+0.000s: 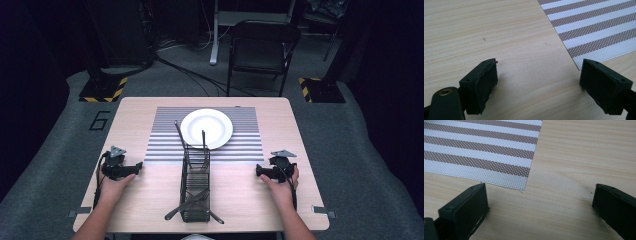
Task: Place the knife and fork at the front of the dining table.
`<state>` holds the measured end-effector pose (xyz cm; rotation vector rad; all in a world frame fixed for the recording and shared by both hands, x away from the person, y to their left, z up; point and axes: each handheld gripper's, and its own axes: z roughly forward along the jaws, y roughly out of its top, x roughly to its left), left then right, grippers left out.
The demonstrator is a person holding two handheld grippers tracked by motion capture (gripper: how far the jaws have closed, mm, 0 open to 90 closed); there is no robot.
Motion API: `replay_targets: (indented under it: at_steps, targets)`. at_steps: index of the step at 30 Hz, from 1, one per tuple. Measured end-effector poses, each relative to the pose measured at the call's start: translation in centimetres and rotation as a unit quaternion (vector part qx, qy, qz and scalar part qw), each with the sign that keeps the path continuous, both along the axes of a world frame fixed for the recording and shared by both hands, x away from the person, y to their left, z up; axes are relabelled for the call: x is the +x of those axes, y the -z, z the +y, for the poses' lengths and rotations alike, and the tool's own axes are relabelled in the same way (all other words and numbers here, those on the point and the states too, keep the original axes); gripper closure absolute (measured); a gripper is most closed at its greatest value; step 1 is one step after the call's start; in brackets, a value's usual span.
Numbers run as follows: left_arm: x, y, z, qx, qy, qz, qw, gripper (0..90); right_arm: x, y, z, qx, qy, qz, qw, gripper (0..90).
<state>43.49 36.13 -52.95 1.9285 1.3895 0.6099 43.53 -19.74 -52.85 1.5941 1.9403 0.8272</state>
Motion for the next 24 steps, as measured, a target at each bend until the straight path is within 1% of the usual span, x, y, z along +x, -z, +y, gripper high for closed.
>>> replay_targets:
  at_steps: [7, 8, 18, 20, 22, 23, 24]
  targets:
    - [-0.04, 0.0, -0.02, -0.001, 0.0, 0.001, 1.0, 14.3, 0.0, 0.0, 0.01, 0.0, 0.001, 0.0, 1.0, 0.0]
    - [-0.07, 0.0, -0.03, -0.001, -0.001, 0.001, 1.0, 14.3, -0.03, -0.04, 0.02, -0.001, 0.002, 0.003, 1.0, 0.0]
    - [-0.2, 0.02, -0.02, 0.001, 0.005, -0.001, 1.0, 13.9, -0.03, -0.04, 0.04, -0.001, 0.004, 0.003, 1.0, 0.0]
    - [-0.19, 0.02, -0.02, 0.001, 0.005, -0.001, 1.0, 13.9, -0.05, -0.02, 0.08, 0.002, 0.007, 0.001, 1.0, 0.2]
    - [-0.19, 0.02, -0.02, 0.001, 0.005, -0.001, 1.0, 13.9, -0.05, -0.03, 0.1, 0.002, 0.009, -0.002, 1.0, 1.7]
    - [-0.19, 0.02, -0.02, 0.001, 0.005, -0.001, 1.0, 13.9, -0.09, -0.04, 0.13, 0.003, 0.01, -0.004, 0.9999, 3.8]
    - [-0.19, 0.02, -0.01, 0.001, 0.005, -0.001, 1.0, 13.9, -0.17, -0.07, 0.15, 0.005, 0.011, -0.009, 0.9999, 8.4]
